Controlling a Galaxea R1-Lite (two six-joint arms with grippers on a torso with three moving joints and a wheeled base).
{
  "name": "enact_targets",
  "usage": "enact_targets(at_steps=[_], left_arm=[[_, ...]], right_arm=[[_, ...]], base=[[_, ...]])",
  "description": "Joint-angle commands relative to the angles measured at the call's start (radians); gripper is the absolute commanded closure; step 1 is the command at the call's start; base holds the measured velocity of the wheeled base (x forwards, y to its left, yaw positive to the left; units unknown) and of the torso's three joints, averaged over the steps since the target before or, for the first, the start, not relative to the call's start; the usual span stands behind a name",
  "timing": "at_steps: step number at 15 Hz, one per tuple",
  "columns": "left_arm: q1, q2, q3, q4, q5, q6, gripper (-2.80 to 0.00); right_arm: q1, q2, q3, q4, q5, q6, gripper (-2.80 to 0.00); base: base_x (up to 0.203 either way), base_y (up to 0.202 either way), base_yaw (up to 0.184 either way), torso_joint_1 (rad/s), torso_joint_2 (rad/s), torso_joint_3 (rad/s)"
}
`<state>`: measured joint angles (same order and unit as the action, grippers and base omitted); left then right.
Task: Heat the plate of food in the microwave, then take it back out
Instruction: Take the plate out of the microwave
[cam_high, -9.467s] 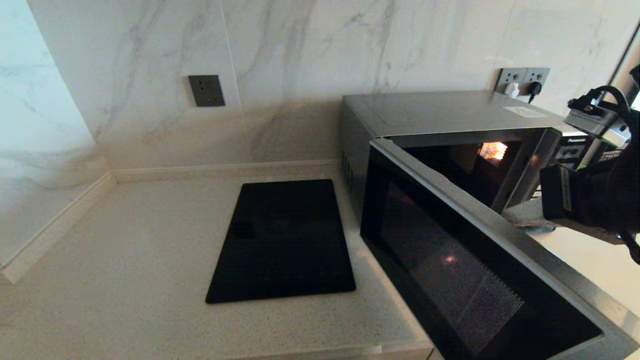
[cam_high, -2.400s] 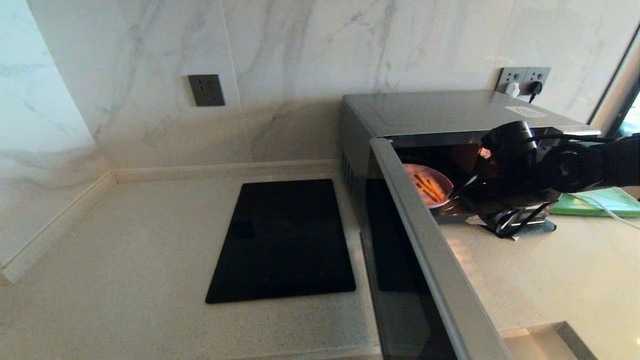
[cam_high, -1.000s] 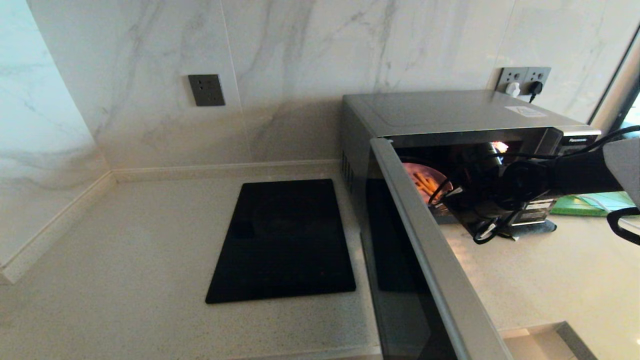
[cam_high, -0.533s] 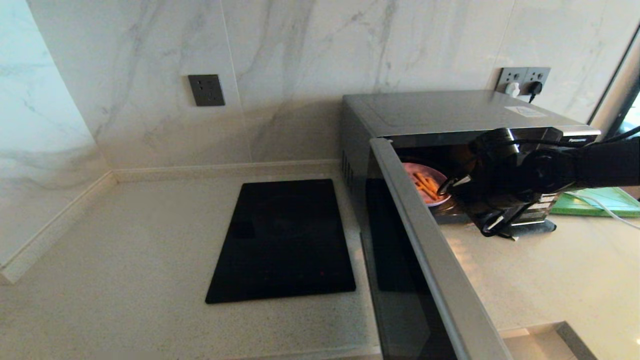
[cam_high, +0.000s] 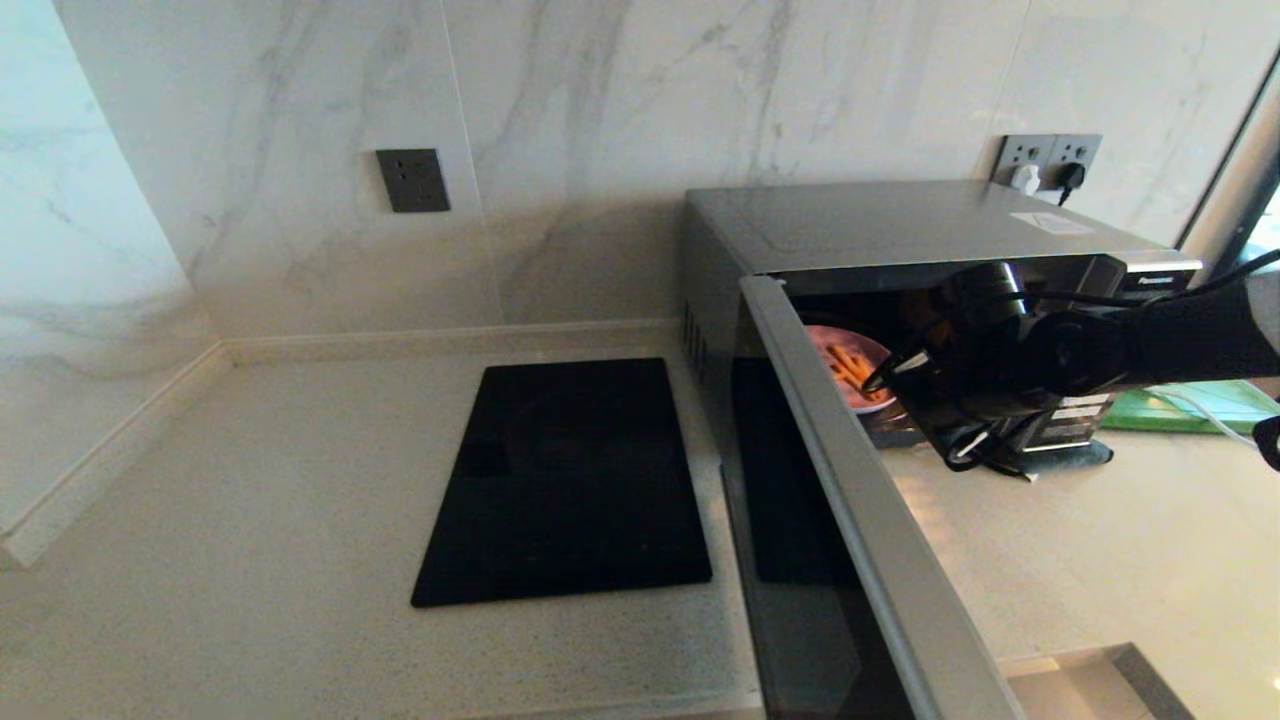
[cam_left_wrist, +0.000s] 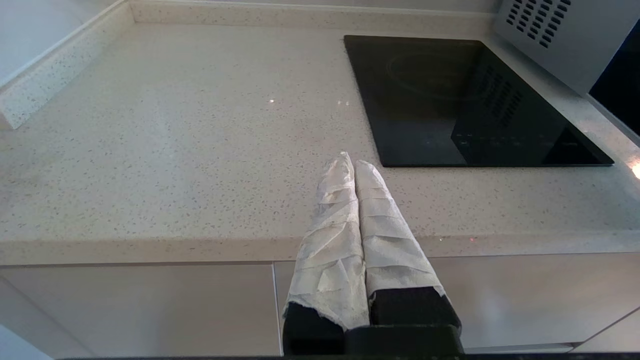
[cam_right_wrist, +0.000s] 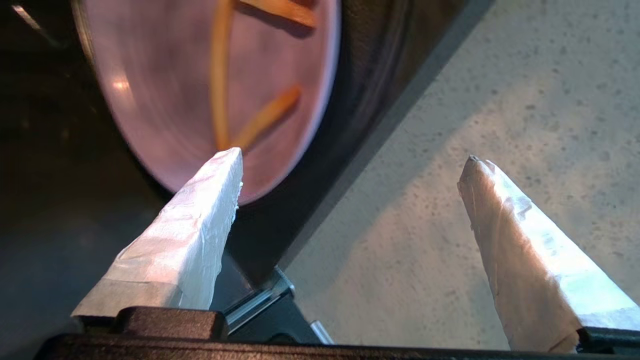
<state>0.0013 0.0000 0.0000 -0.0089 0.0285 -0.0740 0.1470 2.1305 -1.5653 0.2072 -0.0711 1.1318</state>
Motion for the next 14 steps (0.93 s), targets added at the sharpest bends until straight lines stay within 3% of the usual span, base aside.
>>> enact_targets(at_steps=[1,14], left_arm=[[0.000,0.002,0.000,0.000,0.001,-0.001,0.00],[0.000,0.002,0.000,0.000,0.001,-0.001,0.00]], right_arm=[[0.000,0.028,0.002,-0.001,-0.003,0.005,-2.80],[0.000,0.063,0.011,-0.002,-0.006,0.000,-2.80]], base=[[0.000,0.000,0.000,0.000,0.00,0.000],[0.000,0.000,0.000,0.000,0.00,0.000]])
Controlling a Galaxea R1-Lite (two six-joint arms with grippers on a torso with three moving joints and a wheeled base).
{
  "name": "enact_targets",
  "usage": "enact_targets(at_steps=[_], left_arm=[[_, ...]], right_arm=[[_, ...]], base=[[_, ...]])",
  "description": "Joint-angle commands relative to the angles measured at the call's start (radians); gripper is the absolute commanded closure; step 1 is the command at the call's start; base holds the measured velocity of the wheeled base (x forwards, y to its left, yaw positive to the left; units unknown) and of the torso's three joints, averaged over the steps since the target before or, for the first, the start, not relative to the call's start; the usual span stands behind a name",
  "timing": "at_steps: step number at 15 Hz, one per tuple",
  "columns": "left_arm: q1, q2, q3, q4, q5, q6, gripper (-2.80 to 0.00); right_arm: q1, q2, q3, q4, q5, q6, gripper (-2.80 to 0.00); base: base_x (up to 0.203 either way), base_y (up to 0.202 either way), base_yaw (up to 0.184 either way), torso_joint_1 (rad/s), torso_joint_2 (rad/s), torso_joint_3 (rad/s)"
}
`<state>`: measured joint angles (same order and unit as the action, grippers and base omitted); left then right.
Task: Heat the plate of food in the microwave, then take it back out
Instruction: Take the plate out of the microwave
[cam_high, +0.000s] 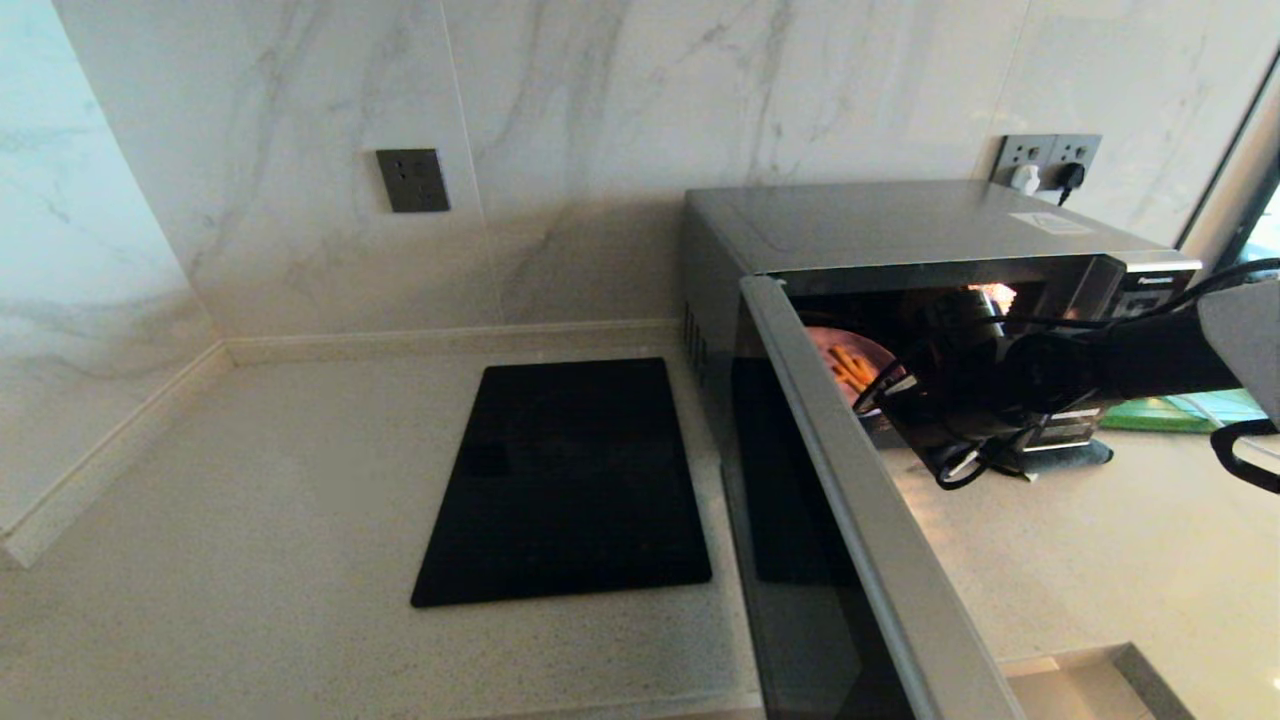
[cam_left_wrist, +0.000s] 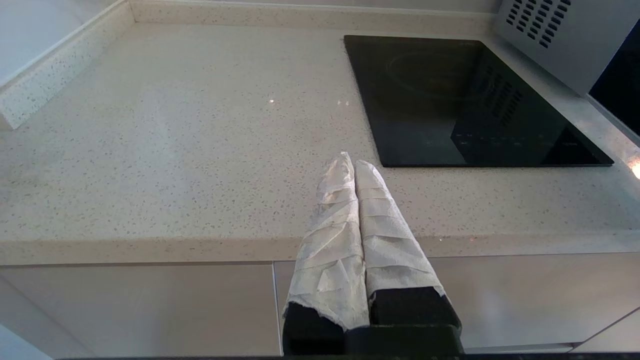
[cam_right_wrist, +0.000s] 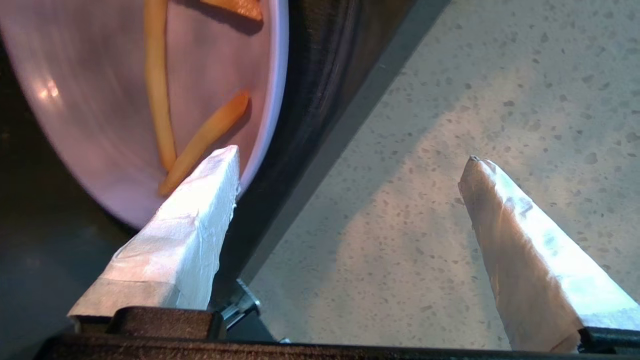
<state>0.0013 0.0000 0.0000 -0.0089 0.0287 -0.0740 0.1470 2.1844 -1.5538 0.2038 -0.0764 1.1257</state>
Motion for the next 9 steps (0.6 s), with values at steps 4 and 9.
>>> enact_targets(at_steps=[4,9], left_arm=[[0.000,0.002,0.000,0.000,0.000,-0.001,0.00],[0.000,0.002,0.000,0.000,0.000,-0.001,0.00]], right_arm=[[0.000,0.009,0.001,0.002,0.000,0.006,-2.80],[0.000,0.003,0.008,0.008,-0.006,0.003,-2.80]], base=[[0.000,0.000,0.000,0.000,0.00,0.000],[0.000,0.000,0.000,0.000,0.00,0.000]])
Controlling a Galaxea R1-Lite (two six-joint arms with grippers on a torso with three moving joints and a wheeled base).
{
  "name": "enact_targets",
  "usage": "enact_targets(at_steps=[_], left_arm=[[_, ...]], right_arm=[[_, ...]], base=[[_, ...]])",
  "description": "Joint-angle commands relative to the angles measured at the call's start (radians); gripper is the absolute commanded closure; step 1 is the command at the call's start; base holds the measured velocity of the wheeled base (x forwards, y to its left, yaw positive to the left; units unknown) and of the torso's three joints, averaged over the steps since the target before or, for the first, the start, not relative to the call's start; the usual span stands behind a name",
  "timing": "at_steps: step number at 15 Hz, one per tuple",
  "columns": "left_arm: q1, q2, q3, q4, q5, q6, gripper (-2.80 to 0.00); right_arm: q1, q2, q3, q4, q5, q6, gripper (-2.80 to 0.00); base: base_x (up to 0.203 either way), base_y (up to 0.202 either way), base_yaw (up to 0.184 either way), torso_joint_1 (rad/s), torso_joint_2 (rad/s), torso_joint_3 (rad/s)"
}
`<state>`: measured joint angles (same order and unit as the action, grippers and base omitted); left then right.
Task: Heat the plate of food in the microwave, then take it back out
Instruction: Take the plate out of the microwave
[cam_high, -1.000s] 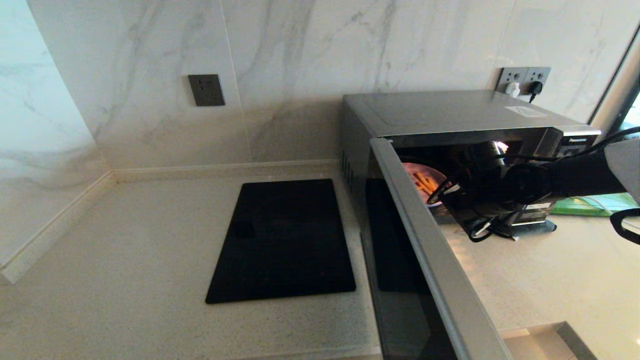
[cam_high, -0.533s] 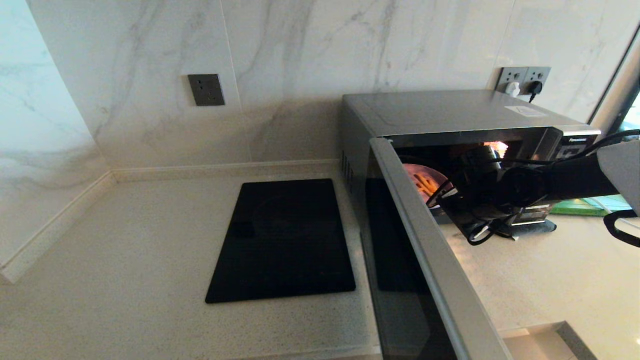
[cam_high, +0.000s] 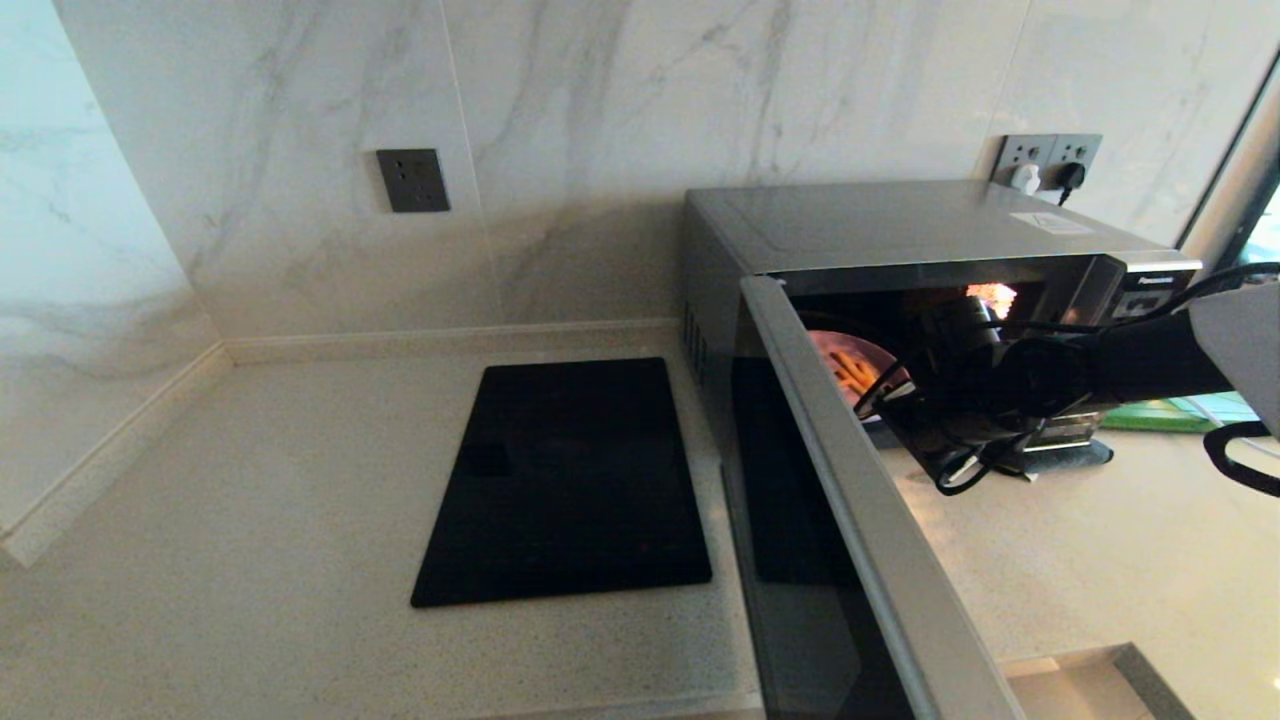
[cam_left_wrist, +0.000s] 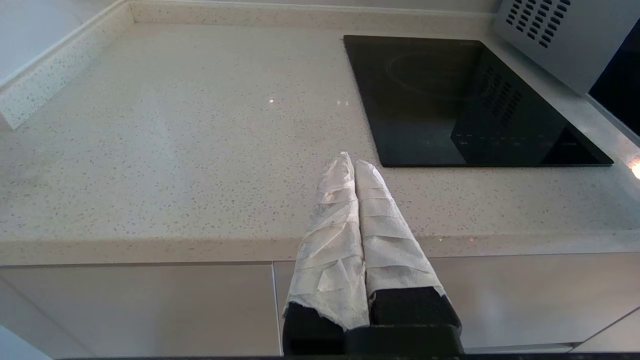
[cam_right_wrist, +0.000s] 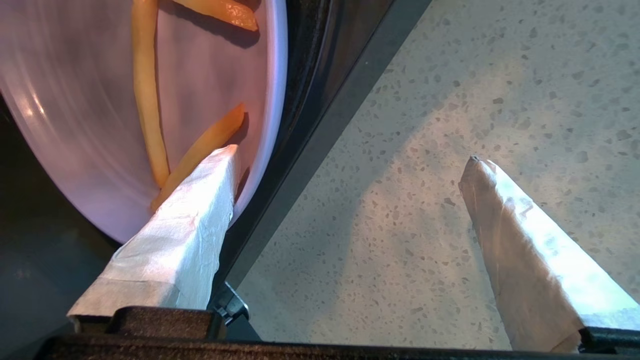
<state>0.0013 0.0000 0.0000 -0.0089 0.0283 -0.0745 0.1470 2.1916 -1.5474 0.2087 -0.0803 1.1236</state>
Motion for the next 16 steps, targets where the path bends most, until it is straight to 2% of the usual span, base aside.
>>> enact_targets(at_steps=[1,4,16], left_arm=[[0.000,0.002,0.000,0.000,0.001,-0.002,0.00],[0.000,0.002,0.000,0.000,0.001,-0.001,0.00],[0.000,0.002,0.000,0.000,0.001,-0.001,0.00]], right_arm=[[0.000,-0.010,0.003,0.003,-0.014,0.007,-2.80],[0.000,-0.020,0.015,0.008,-0.044,0.008,-2.80],[-0.001,0.000,-0.005,0.000,-0.035,0.015,-2.80]], base=[[0.000,0.000,0.000,0.000,0.00,0.000],[0.000,0.000,0.000,0.000,0.00,0.000],[0.000,0.000,0.000,0.000,0.00,0.000]])
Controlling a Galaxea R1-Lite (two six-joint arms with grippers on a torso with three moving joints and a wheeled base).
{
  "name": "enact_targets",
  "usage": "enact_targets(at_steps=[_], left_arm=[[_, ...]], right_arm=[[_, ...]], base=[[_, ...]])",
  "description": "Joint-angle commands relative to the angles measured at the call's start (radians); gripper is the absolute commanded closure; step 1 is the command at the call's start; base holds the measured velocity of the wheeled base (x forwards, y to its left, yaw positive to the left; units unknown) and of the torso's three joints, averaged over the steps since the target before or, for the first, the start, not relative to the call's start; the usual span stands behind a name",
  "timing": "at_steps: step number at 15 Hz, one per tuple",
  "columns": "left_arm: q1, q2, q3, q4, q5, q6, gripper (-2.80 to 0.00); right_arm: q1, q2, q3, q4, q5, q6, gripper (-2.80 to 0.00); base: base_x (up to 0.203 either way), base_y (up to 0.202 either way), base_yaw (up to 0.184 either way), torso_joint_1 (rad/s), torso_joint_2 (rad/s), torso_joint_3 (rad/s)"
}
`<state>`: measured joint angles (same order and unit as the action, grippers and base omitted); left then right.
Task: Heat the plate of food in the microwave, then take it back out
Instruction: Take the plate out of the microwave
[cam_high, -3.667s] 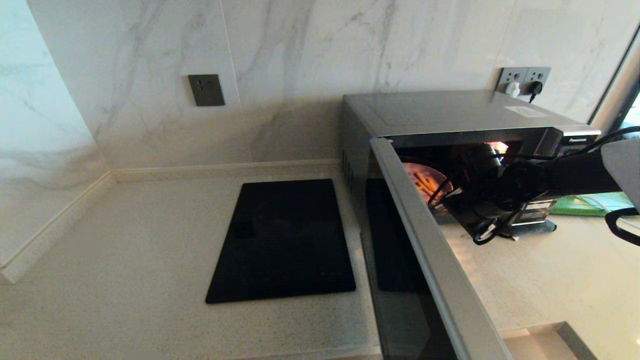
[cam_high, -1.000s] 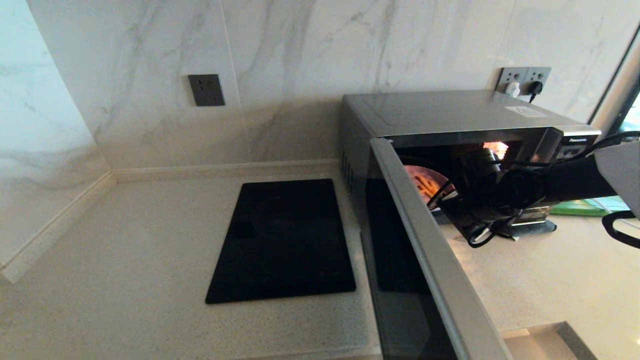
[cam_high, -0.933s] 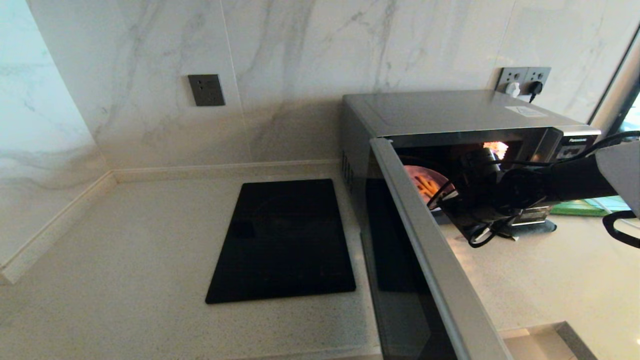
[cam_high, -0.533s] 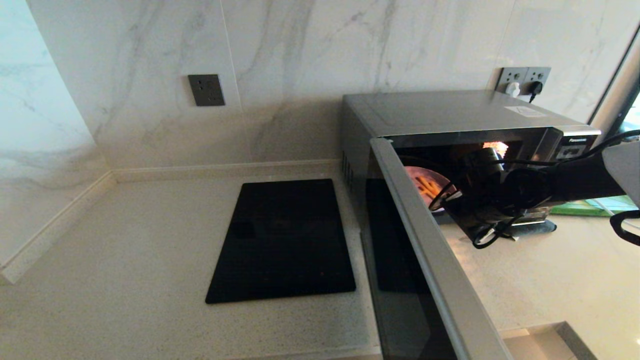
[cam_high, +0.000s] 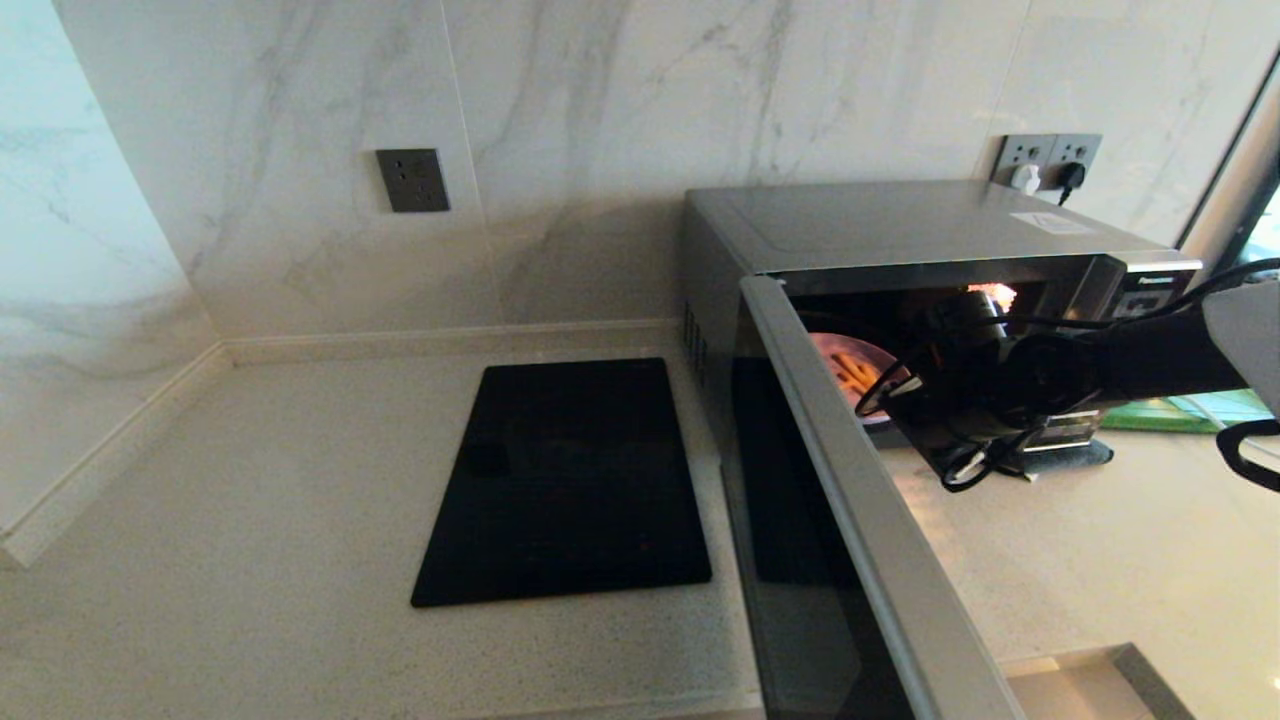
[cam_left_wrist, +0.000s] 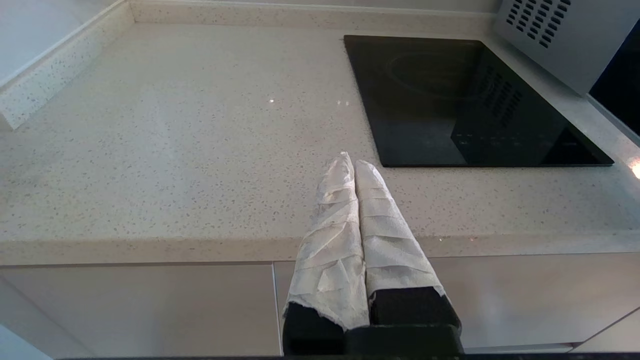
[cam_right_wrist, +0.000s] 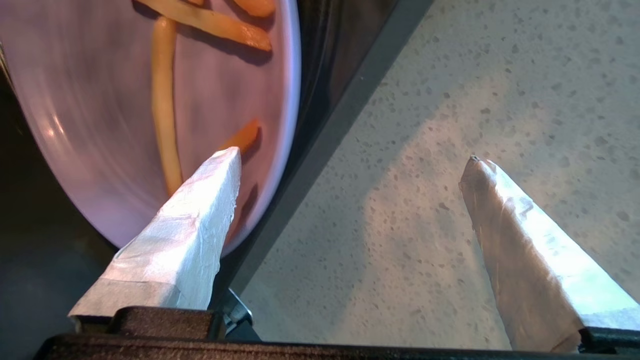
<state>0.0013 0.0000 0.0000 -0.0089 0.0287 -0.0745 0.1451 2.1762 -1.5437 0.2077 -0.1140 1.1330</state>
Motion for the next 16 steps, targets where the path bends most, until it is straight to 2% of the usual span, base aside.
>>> enact_targets(at_steps=[1,6,7,16], left_arm=[[0.000,0.002,0.000,0.000,0.000,-0.001,0.00],[0.000,0.002,0.000,0.000,0.000,-0.001,0.00],[0.000,0.002,0.000,0.000,0.000,-0.001,0.00],[0.000,0.002,0.000,0.000,0.000,-0.001,0.00]], right_arm=[[0.001,0.021,-0.010,0.001,-0.001,0.006,-2.80],[0.001,0.042,-0.016,0.001,-0.001,0.005,-2.80],[0.001,0.042,-0.018,0.001,-0.001,0.005,0.00],[0.001,0.021,-0.021,0.001,-0.003,0.002,0.00]], base=[[0.000,0.000,0.000,0.000,0.00,0.000],[0.000,0.000,0.000,0.000,0.00,0.000],[0.000,0.000,0.000,0.000,0.00,0.000],[0.000,0.000,0.000,0.000,0.00,0.000]])
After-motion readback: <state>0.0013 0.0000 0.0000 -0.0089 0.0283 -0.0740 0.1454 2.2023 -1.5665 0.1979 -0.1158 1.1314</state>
